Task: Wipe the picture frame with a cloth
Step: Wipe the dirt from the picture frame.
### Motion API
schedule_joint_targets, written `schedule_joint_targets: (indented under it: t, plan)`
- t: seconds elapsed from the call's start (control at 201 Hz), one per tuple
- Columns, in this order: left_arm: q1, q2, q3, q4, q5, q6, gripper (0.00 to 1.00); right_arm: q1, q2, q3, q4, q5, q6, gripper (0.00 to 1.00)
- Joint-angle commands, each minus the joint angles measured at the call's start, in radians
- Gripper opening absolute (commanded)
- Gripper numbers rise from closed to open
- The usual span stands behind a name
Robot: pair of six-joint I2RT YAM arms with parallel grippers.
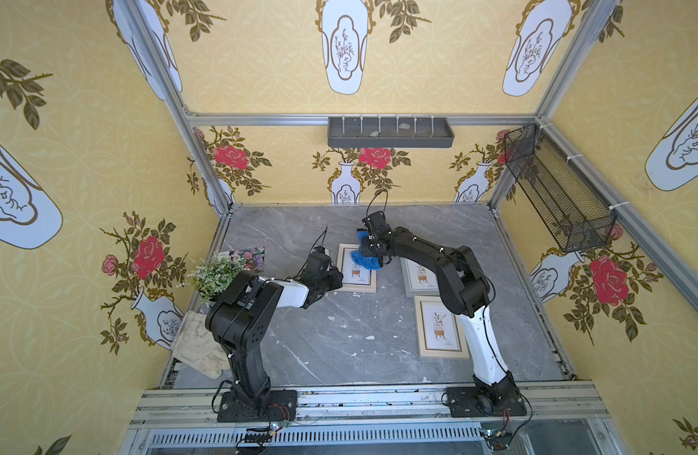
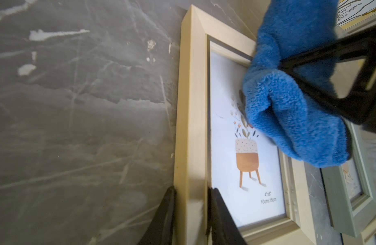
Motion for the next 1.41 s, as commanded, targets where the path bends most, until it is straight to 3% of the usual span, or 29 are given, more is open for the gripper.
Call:
schedule_joint_targets:
  t: [0.0,0.154,0.284,0.533,0.762,1.005,1.12,1.404]
  plan:
    - [0.011,0.043,-0.034,-0.471,-0.092,-0.034,0.24,0.019,-0.042,-0.026,-0.015,0.034,-0.016,0.16]
    - [0.011,0.039,-0.037,-0.466,-0.092,-0.036,0.24,0.098,0.008,0.071,-0.007,-0.008,-0.046,0.17]
    - [0.012,0.042,-0.037,-0.468,-0.092,-0.04,0.24,0.105,0.089,0.139,-0.048,-0.044,-0.018,0.15]
    - [0.024,0.05,-0.037,-0.467,-0.098,-0.063,0.24,0.128,-0.036,-0.099,-0.026,-0.105,0.023,0.15]
    - [0.026,0.063,-0.032,-0.472,-0.1,-0.064,0.23,0.116,-0.12,-0.162,-0.077,-0.086,0.045,0.17]
    - [0.026,0.061,-0.033,-0.469,-0.095,-0.064,0.23,0.018,0.021,0.042,-0.066,-0.085,0.007,0.17]
    - [0.026,0.06,-0.024,-0.482,-0.097,-0.066,0.23,0.021,0.086,0.117,-0.109,-0.07,-0.008,0.15]
    - [0.026,0.053,-0.017,-0.491,-0.103,-0.074,0.22,0.142,-0.137,-0.208,-0.122,-0.068,0.072,0.17]
